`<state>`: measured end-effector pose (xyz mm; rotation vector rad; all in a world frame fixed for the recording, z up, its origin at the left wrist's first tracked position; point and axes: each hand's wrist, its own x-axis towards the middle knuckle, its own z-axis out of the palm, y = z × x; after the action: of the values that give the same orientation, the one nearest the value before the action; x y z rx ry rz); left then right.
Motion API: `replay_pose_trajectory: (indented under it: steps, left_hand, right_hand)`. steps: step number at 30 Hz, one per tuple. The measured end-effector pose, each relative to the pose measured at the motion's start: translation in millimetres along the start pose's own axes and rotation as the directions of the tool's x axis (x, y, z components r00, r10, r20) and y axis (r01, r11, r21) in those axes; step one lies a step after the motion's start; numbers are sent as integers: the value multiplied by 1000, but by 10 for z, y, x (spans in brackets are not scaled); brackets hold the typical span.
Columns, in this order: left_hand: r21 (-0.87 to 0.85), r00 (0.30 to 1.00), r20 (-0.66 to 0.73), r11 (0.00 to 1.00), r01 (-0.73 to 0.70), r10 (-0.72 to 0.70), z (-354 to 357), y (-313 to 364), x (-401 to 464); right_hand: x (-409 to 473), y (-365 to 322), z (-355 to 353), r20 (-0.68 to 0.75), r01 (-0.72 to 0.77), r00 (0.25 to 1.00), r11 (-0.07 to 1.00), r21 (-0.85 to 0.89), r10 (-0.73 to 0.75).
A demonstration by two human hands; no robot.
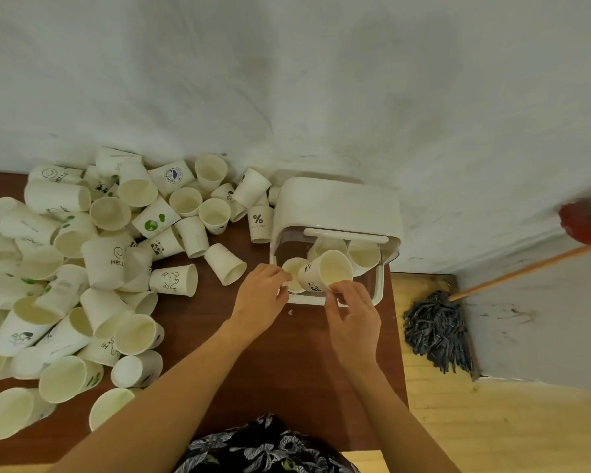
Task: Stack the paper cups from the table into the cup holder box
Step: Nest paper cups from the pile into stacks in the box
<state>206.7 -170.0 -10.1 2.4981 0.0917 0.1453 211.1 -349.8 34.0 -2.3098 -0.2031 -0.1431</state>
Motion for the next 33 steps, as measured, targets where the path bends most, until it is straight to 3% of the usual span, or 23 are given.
replay_pose_trajectory:
  steps: [4, 8, 14, 20, 26, 33]
  left_hand:
    - [3, 995, -42, 996, 92, -92, -155, -141, -98]
    - [10, 984, -27, 984, 176, -176, -312, -319, -247]
    - [53, 947, 19, 946, 318, -320, -470, -565, -433]
    - [100, 893, -90, 888, 449, -442, -760, -843, -508]
    - [188, 810, -200, 789, 584, -552, -1252, -1469, -516]
    - [184, 776, -255, 759, 625, -577, -1595, -1852, -359]
  right_hand:
    - [95, 5, 198, 96, 46, 995, 997, -57, -40]
    - [120, 61, 408, 222, -10, 974, 981, -191, 53]
    - [-33, -45, 561, 247, -32, 966, 983, -179, 77]
    - [-36, -314, 940, 482, -109, 858, 981, -162, 175]
    - [34, -512, 1497, 553, -323, 763, 938, -123, 335]
    - [194, -592, 2104, 463, -688, 632, 725, -33, 621]
